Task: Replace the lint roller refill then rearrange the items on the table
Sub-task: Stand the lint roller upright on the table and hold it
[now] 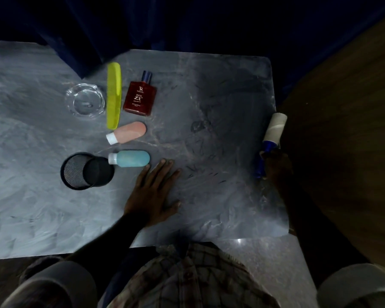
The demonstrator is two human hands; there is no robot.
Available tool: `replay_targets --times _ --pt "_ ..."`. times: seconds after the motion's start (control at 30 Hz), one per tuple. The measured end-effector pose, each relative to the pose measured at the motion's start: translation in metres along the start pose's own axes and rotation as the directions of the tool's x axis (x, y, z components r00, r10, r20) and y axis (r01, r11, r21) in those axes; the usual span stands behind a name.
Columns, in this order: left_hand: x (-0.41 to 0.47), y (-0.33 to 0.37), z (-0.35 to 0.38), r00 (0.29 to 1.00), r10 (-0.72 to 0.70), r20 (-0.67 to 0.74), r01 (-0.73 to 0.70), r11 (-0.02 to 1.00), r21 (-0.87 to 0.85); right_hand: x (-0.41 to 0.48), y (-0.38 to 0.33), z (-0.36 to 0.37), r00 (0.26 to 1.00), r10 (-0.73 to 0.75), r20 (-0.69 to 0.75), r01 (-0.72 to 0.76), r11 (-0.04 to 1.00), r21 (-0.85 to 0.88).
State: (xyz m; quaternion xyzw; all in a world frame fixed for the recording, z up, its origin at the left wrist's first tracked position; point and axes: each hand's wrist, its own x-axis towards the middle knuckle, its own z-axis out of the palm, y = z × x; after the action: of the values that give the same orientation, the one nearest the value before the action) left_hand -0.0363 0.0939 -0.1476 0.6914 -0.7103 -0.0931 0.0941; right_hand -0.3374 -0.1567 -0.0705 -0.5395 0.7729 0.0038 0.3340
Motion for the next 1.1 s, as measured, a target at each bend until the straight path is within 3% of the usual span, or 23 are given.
replay_targets --times 0.13,0.33,0.43,0.53,0.67,0.87,1.1 --pt "0.001 0.001 -0.002 1.000 -0.001 0.004 0.001 1.000 -0.003 0.004 0.003 -0.005 0.997 0.060 -0.038 -0.060 0.998 -0.008" --pt "0.000 0.001 -0.003 1.000 0.000 0.011 0.000 1.000 -0.005 -0.006 -0.017 0.009 0.998 -0.028 -0.057 0.032 0.997 0.068" --pt "0.000 0.000 -0.001 1.000 0.003 0.001 -0.003 1.000 -0.002 -0.010 -0.031 0.016 0.996 -0.084 0.003 0.084 0.996 0.001" --pt "0.000 -0.001 0.002 1.000 0.009 -0.018 -0.009 1.000 -0.003 -0.013 -0.046 0.024 0.988 -0.110 0.107 0.107 0.993 0.040" --pt "-0.001 -0.002 0.005 1.000 0.008 -0.021 -0.008 1.000 -0.008 -0.018 -0.075 0.042 0.980 -0.188 0.073 0.187 0.982 0.014" --pt "0.000 -0.001 0.007 1.000 -0.005 -0.019 0.005 1.000 -0.005 -0.037 -0.114 0.071 0.938 -0.318 0.141 0.332 0.939 -0.090" --pt "0.000 -0.001 0.004 0.999 -0.004 -0.039 0.003 1.000 -0.014 -0.072 -0.147 0.102 0.850 -0.455 0.266 0.518 0.816 -0.257"
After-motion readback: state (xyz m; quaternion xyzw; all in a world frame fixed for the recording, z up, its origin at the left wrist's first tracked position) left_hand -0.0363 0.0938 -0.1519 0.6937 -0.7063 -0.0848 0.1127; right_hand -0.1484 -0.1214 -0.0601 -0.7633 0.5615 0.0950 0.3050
